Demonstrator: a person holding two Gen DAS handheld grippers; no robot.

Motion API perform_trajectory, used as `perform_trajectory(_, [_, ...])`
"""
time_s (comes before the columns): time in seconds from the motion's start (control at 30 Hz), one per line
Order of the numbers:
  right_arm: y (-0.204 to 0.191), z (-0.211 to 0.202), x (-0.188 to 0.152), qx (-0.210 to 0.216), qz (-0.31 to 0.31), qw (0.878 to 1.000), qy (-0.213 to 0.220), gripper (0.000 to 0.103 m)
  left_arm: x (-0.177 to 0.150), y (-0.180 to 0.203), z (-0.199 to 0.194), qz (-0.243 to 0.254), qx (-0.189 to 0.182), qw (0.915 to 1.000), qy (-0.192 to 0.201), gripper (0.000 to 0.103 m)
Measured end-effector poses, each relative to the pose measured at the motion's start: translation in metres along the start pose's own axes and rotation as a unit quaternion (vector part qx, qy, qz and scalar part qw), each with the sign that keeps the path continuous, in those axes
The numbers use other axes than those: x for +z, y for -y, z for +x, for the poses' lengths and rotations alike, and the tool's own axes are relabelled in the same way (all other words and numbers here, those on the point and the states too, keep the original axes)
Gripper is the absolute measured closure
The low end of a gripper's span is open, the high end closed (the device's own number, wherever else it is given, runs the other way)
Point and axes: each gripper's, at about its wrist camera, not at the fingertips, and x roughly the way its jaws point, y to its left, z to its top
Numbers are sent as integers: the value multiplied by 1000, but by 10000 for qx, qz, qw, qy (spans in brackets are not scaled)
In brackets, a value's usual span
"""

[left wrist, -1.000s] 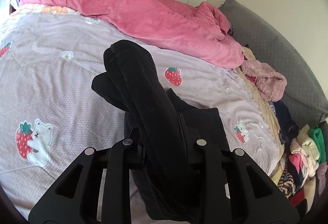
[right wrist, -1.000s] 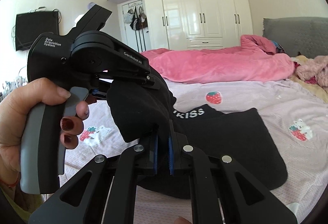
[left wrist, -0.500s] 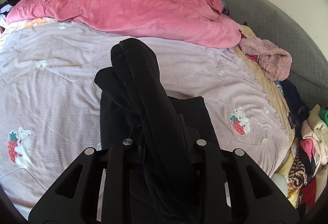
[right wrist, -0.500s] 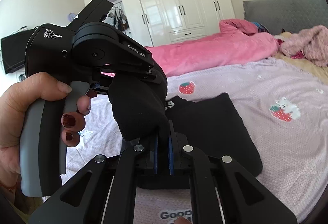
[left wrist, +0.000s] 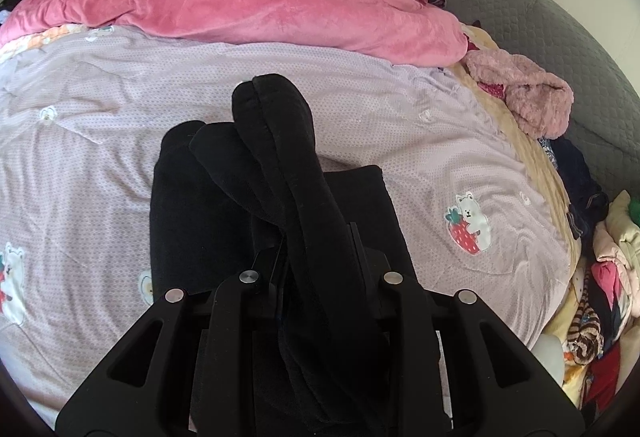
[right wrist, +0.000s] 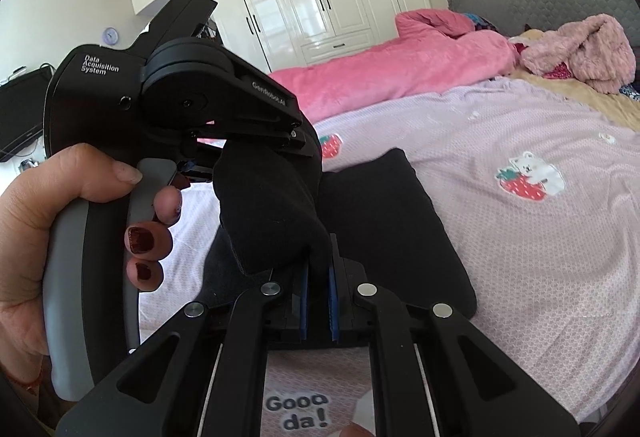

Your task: Fold small clothes

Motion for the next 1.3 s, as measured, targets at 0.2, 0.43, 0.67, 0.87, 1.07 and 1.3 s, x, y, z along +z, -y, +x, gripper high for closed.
perform_trajectory(0.2, [11,12,-3,-40,141,9997,-212,96,2,1,17,1,-36,9998,-184,69])
perform_trajectory(0.43, [25,23,-8,-44,319,9977,-588,87,3,0,-8,-9,-381,9991,193,44])
perform_trajectory(0.67, [44,23,-14,-1,681,9932,-945,64,-12,-27,-46,17,-36,9982,603,44])
perform_trajectory(0.87, [44,7,-20,-35,405,9940,-1012,47,-32,-48,-64,17,188,9972,717,44])
perform_trajectory(1.07, [46,-7,-21,-85,323,9946,-983,42,-46,-52,-78,107,278,9961,829,44])
perform_trajectory(1.3, [48,-25,-17,-189,260,9961,-819,37,-59,-50,-92,226,401,9945,939,41])
